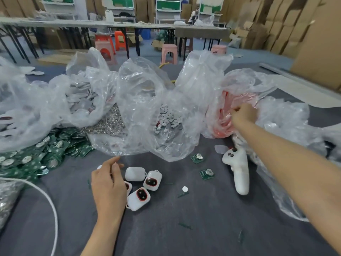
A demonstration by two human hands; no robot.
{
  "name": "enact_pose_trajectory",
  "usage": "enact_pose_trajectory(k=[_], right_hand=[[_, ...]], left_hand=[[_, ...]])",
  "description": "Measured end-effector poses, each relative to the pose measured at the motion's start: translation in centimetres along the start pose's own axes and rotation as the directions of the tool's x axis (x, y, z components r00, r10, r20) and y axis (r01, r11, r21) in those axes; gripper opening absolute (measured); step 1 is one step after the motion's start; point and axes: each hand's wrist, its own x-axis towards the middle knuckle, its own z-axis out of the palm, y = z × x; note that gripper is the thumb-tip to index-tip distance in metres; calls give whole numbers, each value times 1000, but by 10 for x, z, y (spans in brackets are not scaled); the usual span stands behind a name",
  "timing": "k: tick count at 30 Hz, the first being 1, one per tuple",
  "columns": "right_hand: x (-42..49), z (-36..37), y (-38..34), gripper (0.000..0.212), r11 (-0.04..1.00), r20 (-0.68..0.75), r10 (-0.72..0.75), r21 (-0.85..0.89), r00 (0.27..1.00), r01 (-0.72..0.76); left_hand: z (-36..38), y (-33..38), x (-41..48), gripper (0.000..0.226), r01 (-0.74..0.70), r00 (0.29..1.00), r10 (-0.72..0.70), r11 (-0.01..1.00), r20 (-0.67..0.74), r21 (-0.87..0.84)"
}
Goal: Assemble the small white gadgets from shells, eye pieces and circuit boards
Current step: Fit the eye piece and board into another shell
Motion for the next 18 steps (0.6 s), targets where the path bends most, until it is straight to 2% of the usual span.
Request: enact_pose_trajectory(k=[5, 9, 11, 12, 14, 15, 16, 17, 18], right_hand=[[15, -50, 4, 16, 988, -109, 71, 147, 991, -55], [25, -97, 29, 8, 957, -94, 163, 255, 982, -135], [19, -114, 49, 16, 931, 21, 268, 251, 963, -265], [12, -119, 60, 22, 917, 169, 315, 198, 934, -345], [-4, -121, 81, 23, 889, 482, 408, -17, 775, -458], [-10, -120, 89, 22, 882, 549, 443, -125, 709, -454], [-13, -118, 95, 22, 883, 560, 458, -198, 690, -426], [-13, -113, 97, 21, 897, 518, 442, -234, 733, -376], [-11, -109, 98, 18, 918, 450, 384, -276, 806, -283]], left_hand=[[-2, 1, -1, 24, -9, 1000, 9, 1000, 13, -4], [-5, -2, -5, 24, 6, 1000, -6, 998, -4, -64], [-7, -2, -6, 26, 12, 1000, -14, 996, -23, -93], [-7, -2, -6, 26, 15, 999, -18, 995, -30, -97], [-8, -2, -7, 27, 19, 999, -22, 996, -36, -88], [-8, -1, -7, 27, 21, 999, -24, 997, -34, -80], [-7, -1, -7, 27, 24, 999, -26, 997, -32, -71], [-7, -1, -7, 27, 24, 999, -26, 998, -32, -63], [-8, 0, -8, 28, 20, 999, -22, 998, -32, -56]])
